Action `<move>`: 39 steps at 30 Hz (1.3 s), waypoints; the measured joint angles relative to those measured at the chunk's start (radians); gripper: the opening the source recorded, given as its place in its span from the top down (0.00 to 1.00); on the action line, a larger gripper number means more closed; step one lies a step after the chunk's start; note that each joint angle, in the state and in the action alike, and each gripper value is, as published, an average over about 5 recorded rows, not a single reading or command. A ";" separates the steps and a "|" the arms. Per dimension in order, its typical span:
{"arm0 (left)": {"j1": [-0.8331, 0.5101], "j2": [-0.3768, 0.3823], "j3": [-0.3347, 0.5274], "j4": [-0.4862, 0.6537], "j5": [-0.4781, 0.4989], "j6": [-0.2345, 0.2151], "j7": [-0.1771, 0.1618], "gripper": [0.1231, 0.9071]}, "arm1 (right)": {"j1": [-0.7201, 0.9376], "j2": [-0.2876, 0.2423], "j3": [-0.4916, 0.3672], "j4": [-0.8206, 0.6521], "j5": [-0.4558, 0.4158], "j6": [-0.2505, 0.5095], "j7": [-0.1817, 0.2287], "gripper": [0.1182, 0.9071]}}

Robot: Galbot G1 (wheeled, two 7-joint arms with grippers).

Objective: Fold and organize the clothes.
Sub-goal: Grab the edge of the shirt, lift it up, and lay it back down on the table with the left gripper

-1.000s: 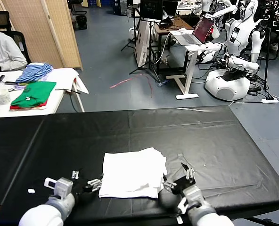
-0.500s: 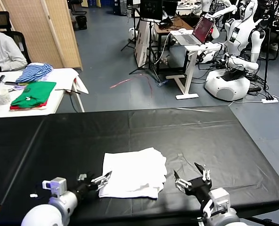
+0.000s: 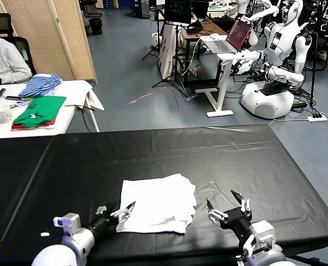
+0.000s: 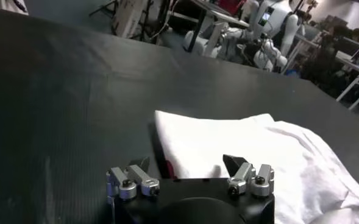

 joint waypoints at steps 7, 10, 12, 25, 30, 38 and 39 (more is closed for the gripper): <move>-0.007 -0.011 0.029 0.009 0.026 0.002 0.012 0.00 | -0.007 0.002 0.004 0.006 -0.001 0.006 -0.001 0.00; -0.013 -0.016 0.043 0.014 0.041 0.001 0.014 0.00 | -0.010 0.004 0.006 0.007 -0.003 0.008 -0.001 0.00; -0.018 -0.020 0.050 0.019 0.051 -0.001 0.014 0.00 | -0.012 0.006 0.008 0.008 -0.004 0.010 -0.001 0.00; -0.032 -0.029 0.080 0.028 0.030 0.001 0.020 0.47 | -0.027 0.021 0.012 0.015 -0.010 0.015 0.000 0.00; -0.039 -0.033 0.085 0.030 -0.005 0.004 0.022 0.85 | -0.031 0.026 0.014 0.015 -0.012 0.017 0.000 0.00; -0.042 -0.022 0.063 0.011 -0.098 0.034 0.009 0.93 | -0.028 0.031 0.018 0.014 -0.013 0.021 0.001 0.00; -0.042 -0.018 0.056 0.005 -0.113 0.045 0.002 0.93 | -0.027 0.033 0.018 0.013 -0.013 0.023 0.001 0.00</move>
